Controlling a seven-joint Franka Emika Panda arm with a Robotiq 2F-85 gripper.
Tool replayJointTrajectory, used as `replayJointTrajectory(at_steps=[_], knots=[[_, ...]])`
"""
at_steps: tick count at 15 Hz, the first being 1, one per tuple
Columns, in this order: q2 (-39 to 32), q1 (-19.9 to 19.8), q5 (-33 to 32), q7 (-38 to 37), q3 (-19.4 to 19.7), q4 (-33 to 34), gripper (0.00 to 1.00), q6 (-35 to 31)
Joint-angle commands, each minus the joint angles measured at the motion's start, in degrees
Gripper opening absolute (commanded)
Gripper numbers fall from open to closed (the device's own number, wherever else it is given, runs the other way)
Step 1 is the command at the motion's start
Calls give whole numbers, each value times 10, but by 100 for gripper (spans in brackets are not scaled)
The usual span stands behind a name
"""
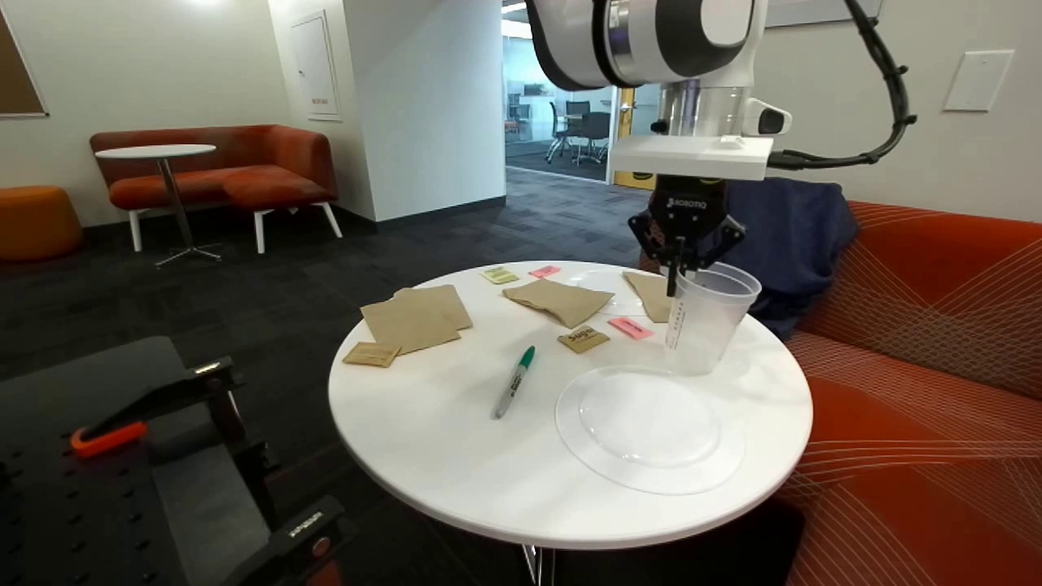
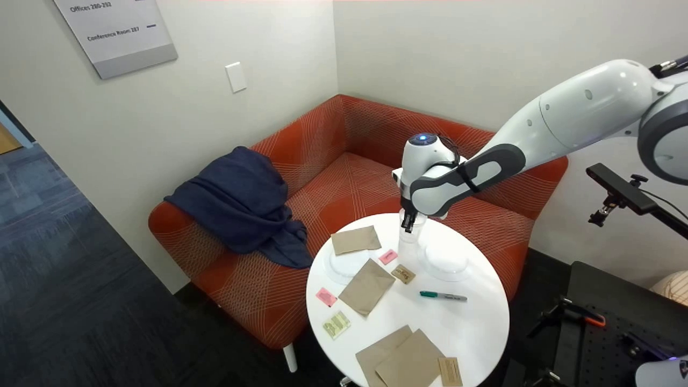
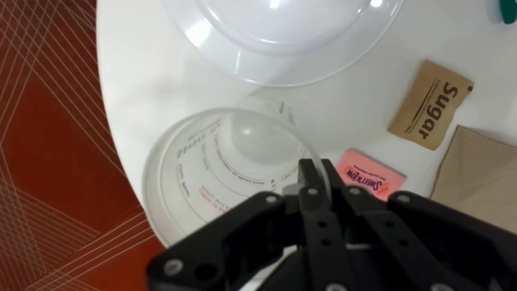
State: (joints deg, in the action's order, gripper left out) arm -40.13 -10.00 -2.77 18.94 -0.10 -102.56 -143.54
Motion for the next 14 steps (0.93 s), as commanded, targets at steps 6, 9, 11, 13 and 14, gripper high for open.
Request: replayJointTrajectory(at_steps=[6,9,11,13,14], knots=[[180,20,-30,1,3,-173,1,-19],[224,37,-41,-2,-1,-215,1,-20],[248,51,-44,-7,-6,-239,1,-22],[267,67,-44,-16,-11,-260,1,-23],[271,74,-43,-18,-14,-269,1,-28]])
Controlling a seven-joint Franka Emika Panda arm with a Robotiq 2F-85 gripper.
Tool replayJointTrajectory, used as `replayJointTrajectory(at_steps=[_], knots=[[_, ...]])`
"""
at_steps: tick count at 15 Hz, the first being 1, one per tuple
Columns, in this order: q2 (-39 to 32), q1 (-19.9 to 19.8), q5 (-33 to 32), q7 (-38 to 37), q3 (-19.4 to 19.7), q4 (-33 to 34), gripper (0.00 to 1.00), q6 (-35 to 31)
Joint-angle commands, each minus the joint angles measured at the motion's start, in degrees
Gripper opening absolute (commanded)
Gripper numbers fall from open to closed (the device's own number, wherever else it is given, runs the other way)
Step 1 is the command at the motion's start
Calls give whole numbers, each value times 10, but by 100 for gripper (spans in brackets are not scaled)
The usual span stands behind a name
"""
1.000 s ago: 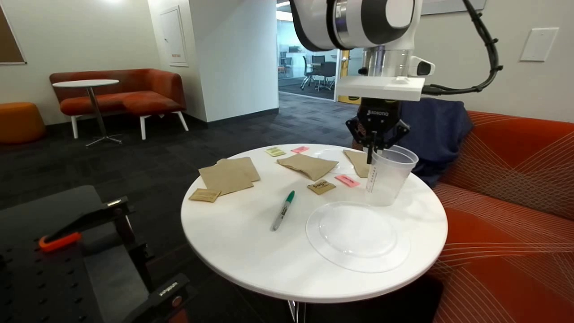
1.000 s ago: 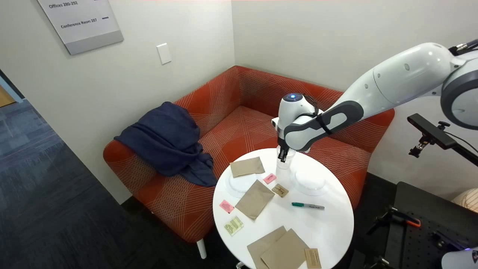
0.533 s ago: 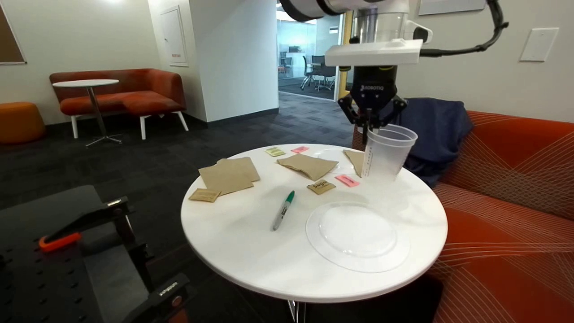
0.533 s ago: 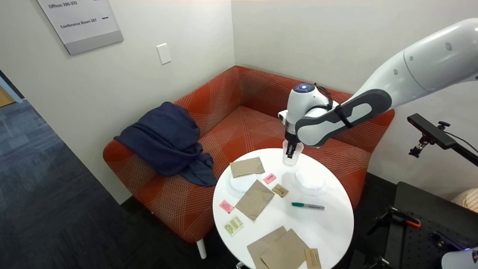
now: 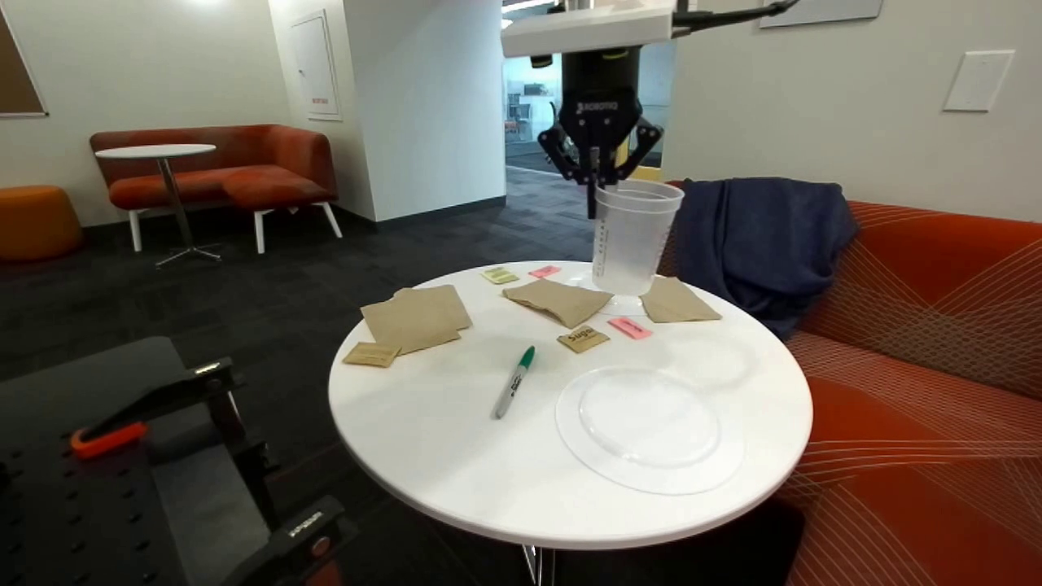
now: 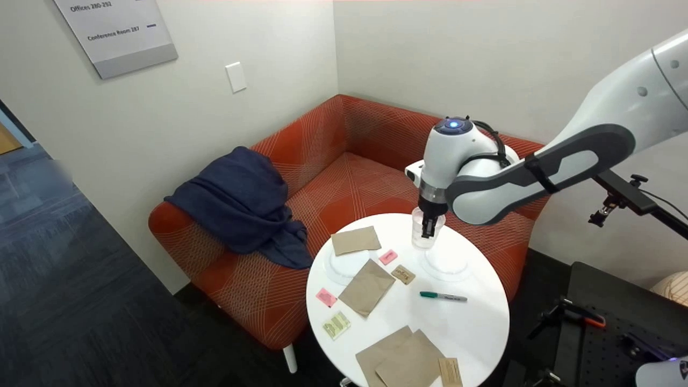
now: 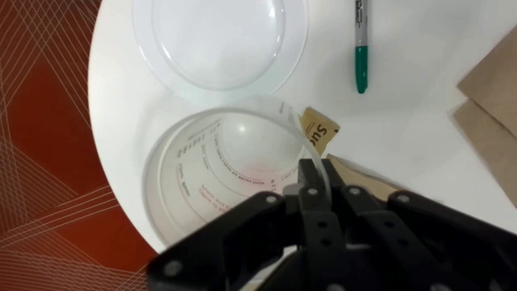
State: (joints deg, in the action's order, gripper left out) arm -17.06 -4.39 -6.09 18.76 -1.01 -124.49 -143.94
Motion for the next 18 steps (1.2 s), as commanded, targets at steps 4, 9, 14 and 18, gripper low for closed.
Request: replayJointTrajectory(at_steps=[4,9,14,18], knots=[[38,51,-12,-49,-16,-60,1,-42],[18,88,-16,-115,-22,-55,1,-67],[16,120,-25,-189,-20,-70,1,-77],[0,138,-33,-232,-20,-72,1,-97]])
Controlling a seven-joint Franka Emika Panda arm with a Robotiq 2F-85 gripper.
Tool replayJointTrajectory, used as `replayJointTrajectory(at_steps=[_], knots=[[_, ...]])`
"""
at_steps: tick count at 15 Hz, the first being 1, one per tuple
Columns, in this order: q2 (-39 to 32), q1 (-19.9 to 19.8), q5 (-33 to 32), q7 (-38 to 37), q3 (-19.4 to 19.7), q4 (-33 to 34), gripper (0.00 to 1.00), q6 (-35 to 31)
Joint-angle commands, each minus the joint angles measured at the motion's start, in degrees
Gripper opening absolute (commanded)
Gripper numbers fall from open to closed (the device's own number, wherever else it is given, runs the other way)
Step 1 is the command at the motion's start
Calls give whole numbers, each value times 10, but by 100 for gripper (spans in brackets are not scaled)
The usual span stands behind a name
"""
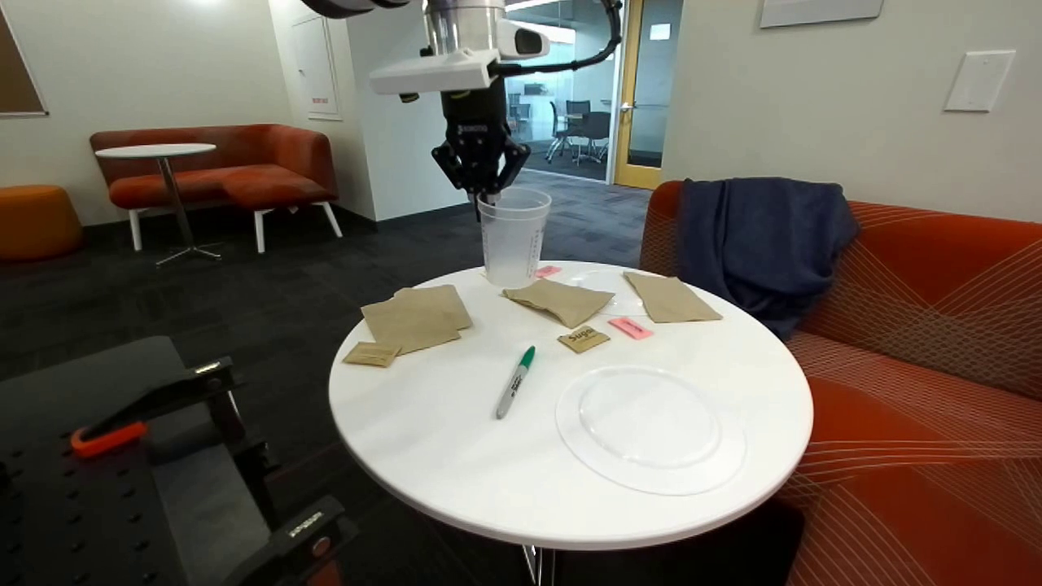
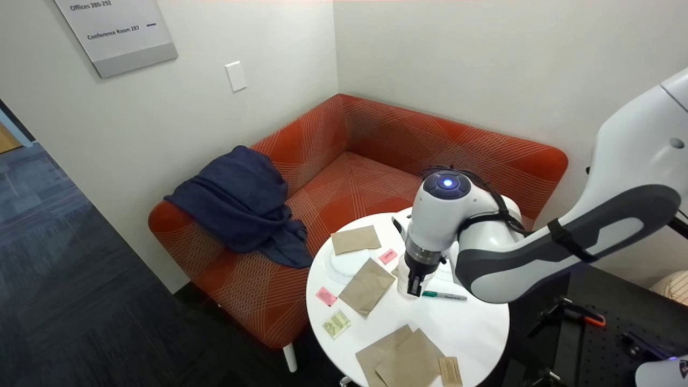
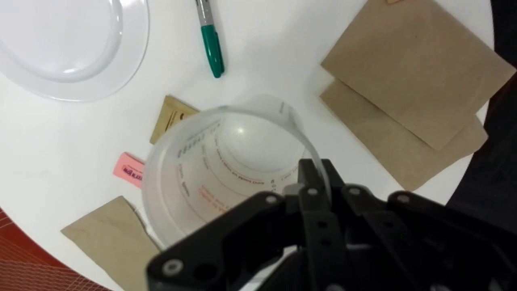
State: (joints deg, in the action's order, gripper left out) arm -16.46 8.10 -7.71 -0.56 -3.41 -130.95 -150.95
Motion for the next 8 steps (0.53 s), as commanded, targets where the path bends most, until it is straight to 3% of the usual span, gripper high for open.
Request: replayJointTrajectory(at_steps=[1,8], knots=[[-16,18,-25,-51,9,-7,1,-41],[-66,39,-21,-97,22,2,1,-85]])
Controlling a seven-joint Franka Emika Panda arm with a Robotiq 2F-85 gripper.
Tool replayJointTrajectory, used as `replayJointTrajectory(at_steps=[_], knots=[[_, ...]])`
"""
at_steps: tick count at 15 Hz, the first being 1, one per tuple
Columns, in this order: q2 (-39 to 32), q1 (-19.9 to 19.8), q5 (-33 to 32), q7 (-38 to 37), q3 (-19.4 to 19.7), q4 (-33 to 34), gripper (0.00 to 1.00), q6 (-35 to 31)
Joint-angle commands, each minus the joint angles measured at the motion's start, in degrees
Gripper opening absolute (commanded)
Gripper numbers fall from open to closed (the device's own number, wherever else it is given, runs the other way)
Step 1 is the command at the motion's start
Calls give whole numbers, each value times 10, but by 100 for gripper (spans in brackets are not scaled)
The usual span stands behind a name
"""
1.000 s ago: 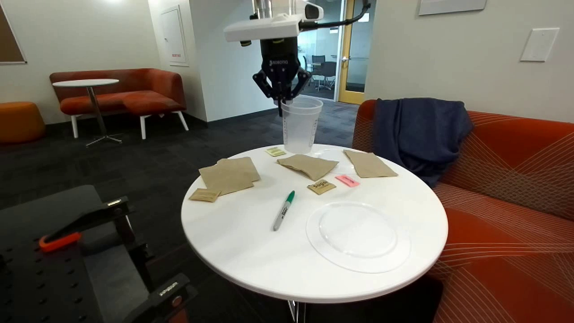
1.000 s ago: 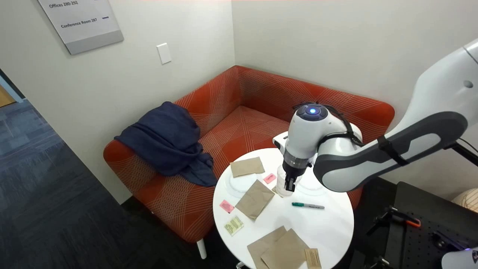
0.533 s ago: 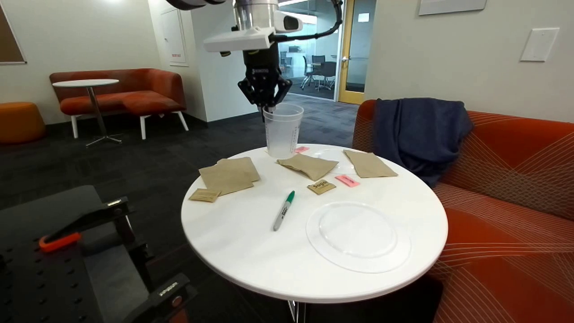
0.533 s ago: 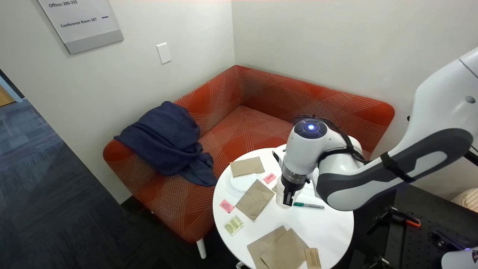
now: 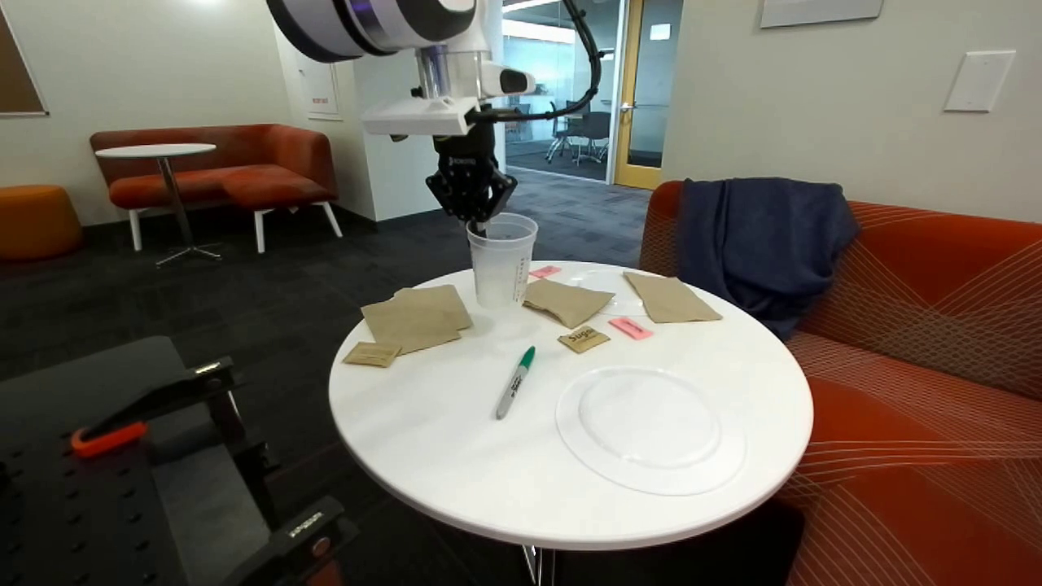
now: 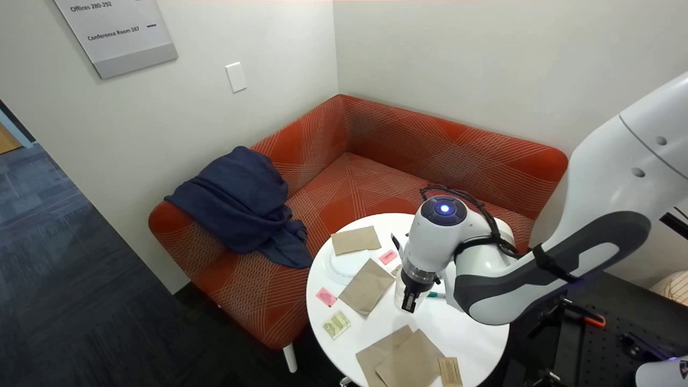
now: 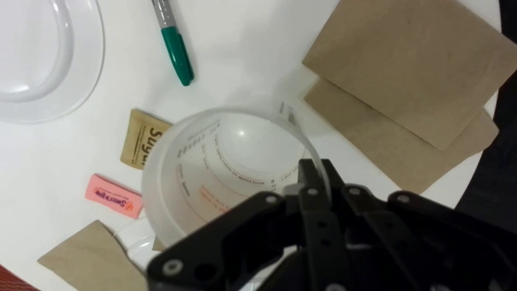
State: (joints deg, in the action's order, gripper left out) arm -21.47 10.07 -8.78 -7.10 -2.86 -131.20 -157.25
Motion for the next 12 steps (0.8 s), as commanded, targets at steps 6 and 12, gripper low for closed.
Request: replayJointTrajectory(at_steps=[6,12], knots=[[-39,44,-11,-57,38,8,1,-39],[-52,59,-10,-70,55,14,1,-39]])
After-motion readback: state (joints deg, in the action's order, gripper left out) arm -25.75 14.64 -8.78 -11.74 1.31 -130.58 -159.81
